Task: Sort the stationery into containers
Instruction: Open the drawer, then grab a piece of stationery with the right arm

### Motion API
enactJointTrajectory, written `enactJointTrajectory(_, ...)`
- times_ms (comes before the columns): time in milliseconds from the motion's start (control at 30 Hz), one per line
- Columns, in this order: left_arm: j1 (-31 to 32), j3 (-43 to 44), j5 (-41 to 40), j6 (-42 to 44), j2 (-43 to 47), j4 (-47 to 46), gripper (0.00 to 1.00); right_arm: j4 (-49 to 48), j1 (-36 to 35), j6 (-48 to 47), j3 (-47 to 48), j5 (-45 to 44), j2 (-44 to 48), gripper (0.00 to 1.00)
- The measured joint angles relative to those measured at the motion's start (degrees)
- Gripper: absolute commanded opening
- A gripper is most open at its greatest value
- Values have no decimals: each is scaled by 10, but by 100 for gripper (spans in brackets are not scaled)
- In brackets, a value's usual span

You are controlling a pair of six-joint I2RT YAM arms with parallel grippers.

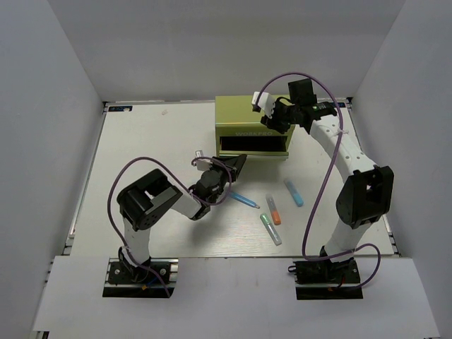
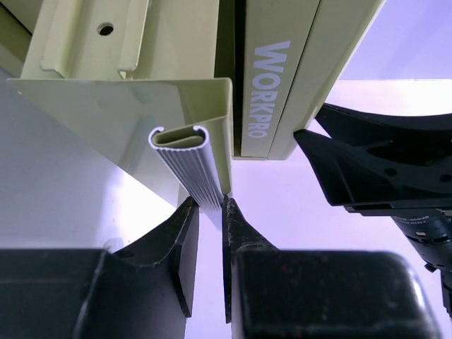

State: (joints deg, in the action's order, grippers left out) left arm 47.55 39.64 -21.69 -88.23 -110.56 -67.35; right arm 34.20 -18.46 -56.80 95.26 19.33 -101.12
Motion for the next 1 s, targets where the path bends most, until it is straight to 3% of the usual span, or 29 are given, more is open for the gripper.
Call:
enactJointTrajectory(67, 2, -1, -1, 3, 7, 10, 5, 2, 0, 4, 2, -1, -1, 46)
enactJointTrajectory(100, 2, -2, 0, 4, 10, 16, 12, 2, 0, 5, 2, -2, -1, 53)
enactJointTrajectory(133, 2, -3, 0, 6, 15, 22, 29, 1, 0, 8, 2, -3, -2, 64)
enactJointTrajectory(267, 6, -13, 7, 21, 29, 47, 58, -18, 0, 9, 1, -10, -13, 76)
enactJointTrajectory(367, 11, -20, 17, 31, 30, 68, 66, -29, 0, 9, -7, -10, -11, 78)
enactJointTrajectory(600, 14, -31, 44, 70, 72, 115, 69, -55, 1, 9, -60, -8, 28, 79)
enactJointTrajectory(833, 14, -57, 70, 139, 202, 195, 71, -42, 5, 11, -160, -5, 136, 80)
enactJointTrajectory(933, 14, -51, 83, 194, 271, 273, 72, -40, 5, 26, -193, -4, 190, 73)
enactJointTrajectory(967, 14, -40, 87, 221, 296, 316, 74, -43, 5, 43, -213, -3, 223, 61)
enactJointTrajectory(1000, 14, -32, 89, 239, 311, 344, 76, -43, 5, 46, -222, -3, 237, 54)
